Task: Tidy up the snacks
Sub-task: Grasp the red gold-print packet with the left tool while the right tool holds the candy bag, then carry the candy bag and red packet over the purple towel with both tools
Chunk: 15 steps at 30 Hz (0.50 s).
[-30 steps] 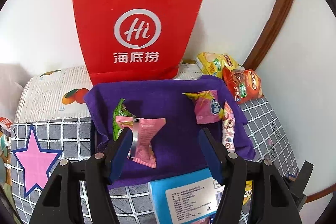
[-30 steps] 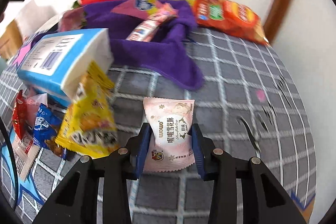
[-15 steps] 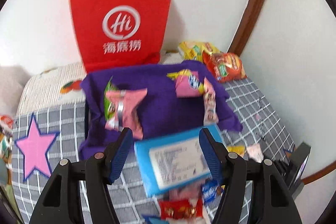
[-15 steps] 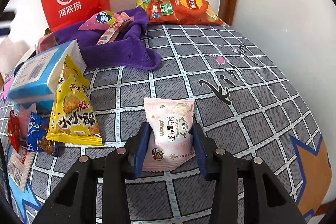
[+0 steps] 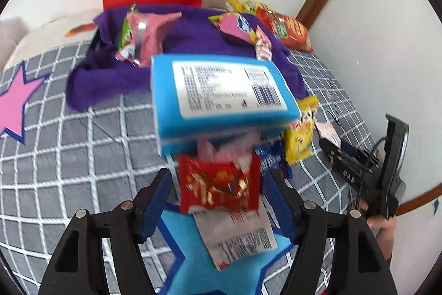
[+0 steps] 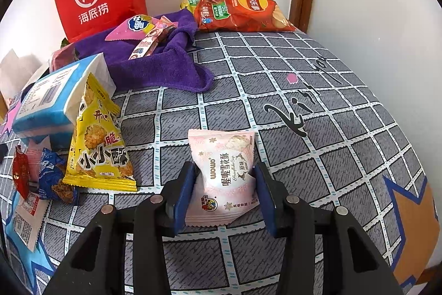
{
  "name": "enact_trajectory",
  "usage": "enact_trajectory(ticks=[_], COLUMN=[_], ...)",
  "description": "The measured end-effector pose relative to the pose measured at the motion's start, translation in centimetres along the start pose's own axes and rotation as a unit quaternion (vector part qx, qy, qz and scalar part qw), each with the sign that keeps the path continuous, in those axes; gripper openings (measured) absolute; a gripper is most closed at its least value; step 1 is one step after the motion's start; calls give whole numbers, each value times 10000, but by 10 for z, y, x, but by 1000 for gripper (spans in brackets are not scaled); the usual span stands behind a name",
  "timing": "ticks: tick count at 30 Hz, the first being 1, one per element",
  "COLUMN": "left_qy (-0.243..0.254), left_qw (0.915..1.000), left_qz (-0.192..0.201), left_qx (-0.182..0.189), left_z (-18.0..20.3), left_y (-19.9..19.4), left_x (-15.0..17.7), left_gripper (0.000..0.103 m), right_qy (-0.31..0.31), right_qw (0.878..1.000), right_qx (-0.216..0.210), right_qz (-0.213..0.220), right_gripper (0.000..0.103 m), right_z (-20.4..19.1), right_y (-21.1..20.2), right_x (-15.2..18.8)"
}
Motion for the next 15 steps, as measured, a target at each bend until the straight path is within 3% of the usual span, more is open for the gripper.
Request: enact_trajectory(ticks=[15], left_qy=[-119], left_qw=[9993], left_qz=[-276], left_qx=[-229], left_z=[3], left_y=[40], left_x=[5], left_gripper=[72], right_qy=[-8], right_qw=[10000], right_qx=[-33], right_qz=[-3], right_gripper=[49], right_z=[-1], right_y=[1], right_x=[0])
Point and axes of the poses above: each gripper's, at about its wrist camera, not at the fingertips, and y roughly the way its jaws point, z to its right, x to its underside, the point moved 3 cm from there along y, roughly the way its jaws point, and after that the axes turned 7 degrees about -y, right-handed, at the moved point
